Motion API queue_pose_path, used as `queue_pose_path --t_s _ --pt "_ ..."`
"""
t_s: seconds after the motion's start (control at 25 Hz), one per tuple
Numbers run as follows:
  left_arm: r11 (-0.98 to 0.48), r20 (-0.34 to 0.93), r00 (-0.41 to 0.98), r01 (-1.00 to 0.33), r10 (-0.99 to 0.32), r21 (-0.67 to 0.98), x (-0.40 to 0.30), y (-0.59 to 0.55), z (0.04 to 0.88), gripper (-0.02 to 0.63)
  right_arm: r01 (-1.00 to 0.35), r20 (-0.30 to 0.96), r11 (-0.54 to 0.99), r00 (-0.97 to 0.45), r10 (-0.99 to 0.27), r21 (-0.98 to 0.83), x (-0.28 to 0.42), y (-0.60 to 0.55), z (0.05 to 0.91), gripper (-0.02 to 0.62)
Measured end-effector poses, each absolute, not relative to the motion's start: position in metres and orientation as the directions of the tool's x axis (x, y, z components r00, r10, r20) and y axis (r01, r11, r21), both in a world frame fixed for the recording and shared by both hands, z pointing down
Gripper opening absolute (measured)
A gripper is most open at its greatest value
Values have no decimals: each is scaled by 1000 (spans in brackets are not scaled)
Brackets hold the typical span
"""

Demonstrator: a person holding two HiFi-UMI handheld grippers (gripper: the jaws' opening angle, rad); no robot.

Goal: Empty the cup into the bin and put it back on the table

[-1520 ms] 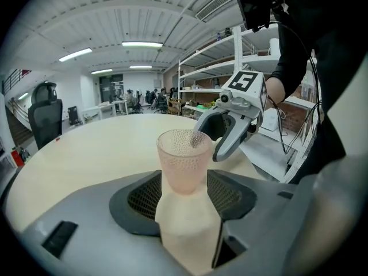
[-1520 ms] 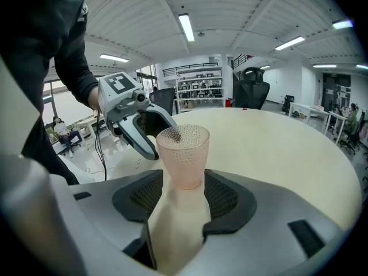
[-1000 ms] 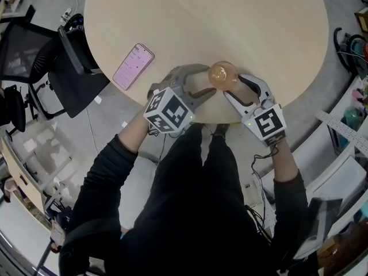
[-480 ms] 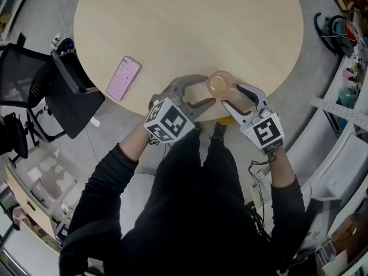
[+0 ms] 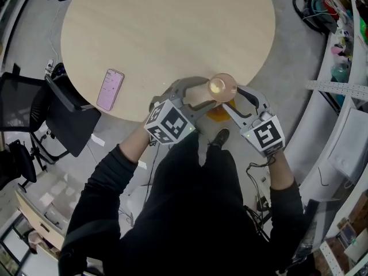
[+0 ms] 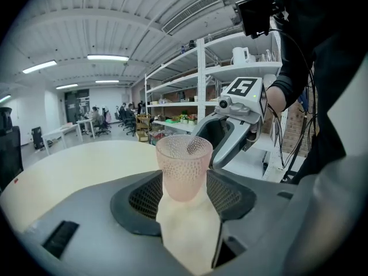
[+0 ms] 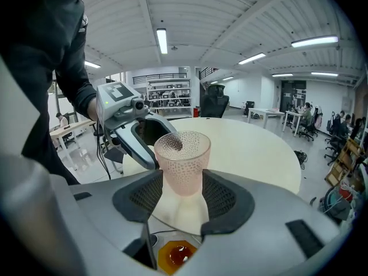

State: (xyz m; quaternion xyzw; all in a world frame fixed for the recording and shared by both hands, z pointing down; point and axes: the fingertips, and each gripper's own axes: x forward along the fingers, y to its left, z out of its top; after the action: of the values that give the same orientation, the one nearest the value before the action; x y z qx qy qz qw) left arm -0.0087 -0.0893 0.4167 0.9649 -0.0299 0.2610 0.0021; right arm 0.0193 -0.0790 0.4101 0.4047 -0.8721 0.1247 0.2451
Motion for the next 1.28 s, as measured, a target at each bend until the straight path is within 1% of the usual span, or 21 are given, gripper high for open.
queue_pose_path --t_s 0.2,0.4,0.72,0.88,1.04,1.16,1.28 --pt "-1000 517 856 -26 -20 5 30 -55 419 252 -794 517 606 -539 -666 -48 57 -43 413 219" --pt "-998 533 846 -11 21 58 66 -11 429 251 -806 516 584 -543 -662 -100 93 1 423 219" --pt "-990 567 822 -27 56 138 102 56 461 252 -795 516 572 -582 -629 -201 129 66 455 219" --pt "-977 576 814 -60 71 205 110 85 486 252 -784 512 569 -604 -611 -247 138 93 480 219" --pt "-961 592 803 -100 74 257 110 110 514 252 -753 514 575 -648 -562 -320 138 121 512 219" --pt "-947 590 803 -120 84 299 106 116 534 252 -747 525 559 -657 -540 -359 135 126 532 219" --pt "-916 579 808 -141 113 376 101 120 561 252 -738 546 552 -666 -508 -387 128 129 557 219"
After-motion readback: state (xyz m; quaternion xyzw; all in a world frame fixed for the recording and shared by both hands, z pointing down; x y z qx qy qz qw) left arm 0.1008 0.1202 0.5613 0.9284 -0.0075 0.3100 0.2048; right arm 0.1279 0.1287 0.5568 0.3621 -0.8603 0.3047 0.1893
